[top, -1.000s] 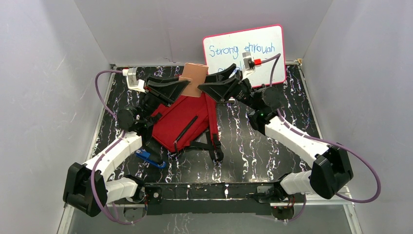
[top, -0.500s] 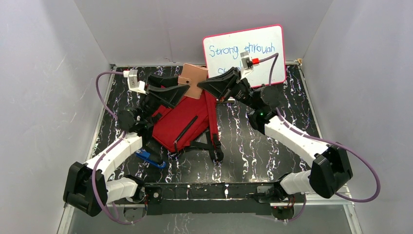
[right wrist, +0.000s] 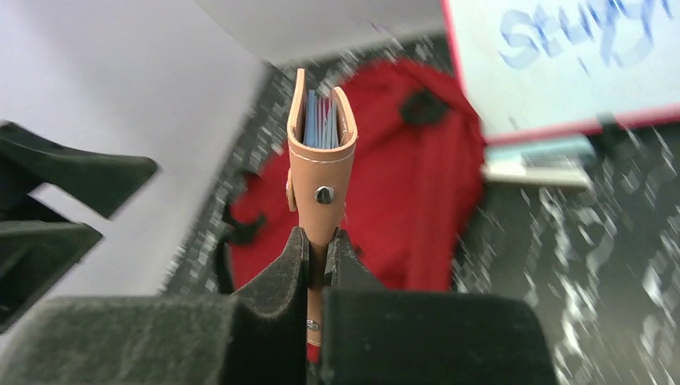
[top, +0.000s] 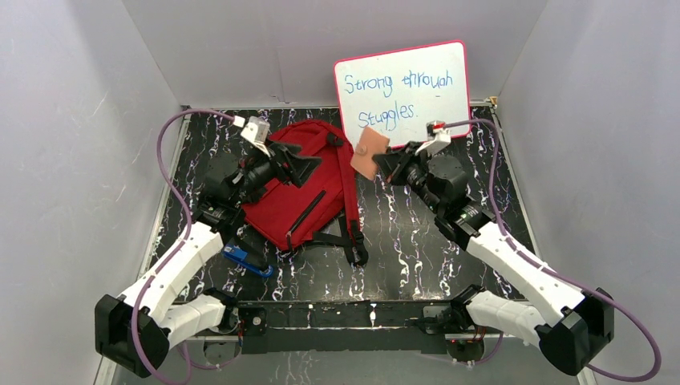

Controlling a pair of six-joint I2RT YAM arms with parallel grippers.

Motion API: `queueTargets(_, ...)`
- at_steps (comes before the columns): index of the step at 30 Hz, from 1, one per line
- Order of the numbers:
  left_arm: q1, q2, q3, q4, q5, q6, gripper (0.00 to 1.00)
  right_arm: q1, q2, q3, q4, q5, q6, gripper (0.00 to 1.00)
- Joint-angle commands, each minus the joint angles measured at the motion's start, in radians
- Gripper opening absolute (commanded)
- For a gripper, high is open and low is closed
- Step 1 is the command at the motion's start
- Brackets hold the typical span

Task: Pack the student bag
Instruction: Pick up the personal item from the center of the board, then place the personal item in the student bag.

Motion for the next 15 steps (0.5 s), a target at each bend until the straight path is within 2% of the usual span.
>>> queueTargets(1,0.001,-0.007,0.041,-0.491,-0.114,0.254,0.78,0.002,-0.047,-0.064,-0.177,0.116,0.008,0.00)
queueTargets(5,0.001,0.057,0.117,-0.740,-0.133,0.316,0.73,0.001,-0.024,-0.071,-0.208,0.091,0.010,0.00)
queueTargets(8,0.001,0.108,0.171,-0.880,-0.107,0.341,0.74,0.001,0.006,-0.057,-0.219,0.077,0.004,0.00)
queueTargets(12,0.001,0.124,0.164,-0.930,-0.191,0.346,0.75,0.001,0.031,-0.044,-0.206,0.042,-0.009,0.00)
queueTargets(15,0.001,0.138,0.146,-0.932,-0.220,0.391,0.80,0.001,0.042,-0.045,-0.200,0.028,-0.015,0.00)
